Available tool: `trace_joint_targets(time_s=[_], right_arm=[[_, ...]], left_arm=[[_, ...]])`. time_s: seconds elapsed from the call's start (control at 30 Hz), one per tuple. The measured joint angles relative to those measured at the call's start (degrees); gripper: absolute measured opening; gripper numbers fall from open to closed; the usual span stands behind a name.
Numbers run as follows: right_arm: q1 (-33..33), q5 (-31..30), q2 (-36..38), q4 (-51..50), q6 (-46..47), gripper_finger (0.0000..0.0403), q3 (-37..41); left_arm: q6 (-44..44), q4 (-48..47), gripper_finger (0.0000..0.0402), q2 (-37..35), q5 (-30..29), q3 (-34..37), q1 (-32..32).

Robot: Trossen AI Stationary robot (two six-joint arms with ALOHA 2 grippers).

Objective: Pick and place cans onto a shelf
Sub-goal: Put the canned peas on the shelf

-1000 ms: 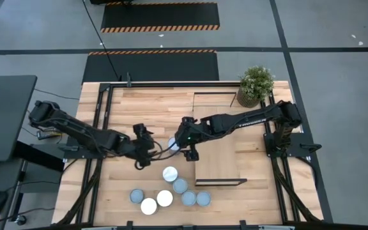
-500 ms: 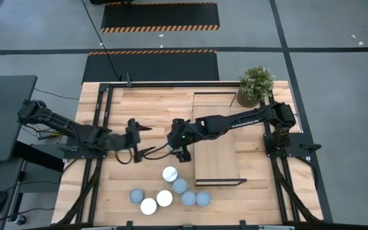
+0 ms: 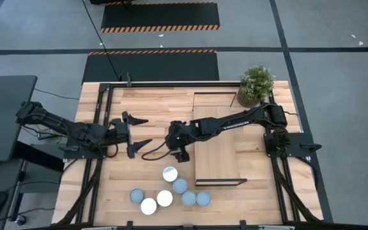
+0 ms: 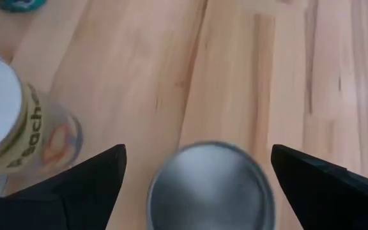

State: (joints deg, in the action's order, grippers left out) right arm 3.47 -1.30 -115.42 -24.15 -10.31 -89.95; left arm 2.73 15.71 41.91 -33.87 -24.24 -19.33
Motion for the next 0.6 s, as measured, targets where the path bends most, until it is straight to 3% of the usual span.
trace_joint_targets(time_s=[0.6], right_arm=[[-0.6, -0.3, 0.0, -3.3, 0.0, 0.0380, 0.5]], left_arm=[[2.4, 0.7, 0.0396, 3.1, -0.2, 0.0, 0.3]])
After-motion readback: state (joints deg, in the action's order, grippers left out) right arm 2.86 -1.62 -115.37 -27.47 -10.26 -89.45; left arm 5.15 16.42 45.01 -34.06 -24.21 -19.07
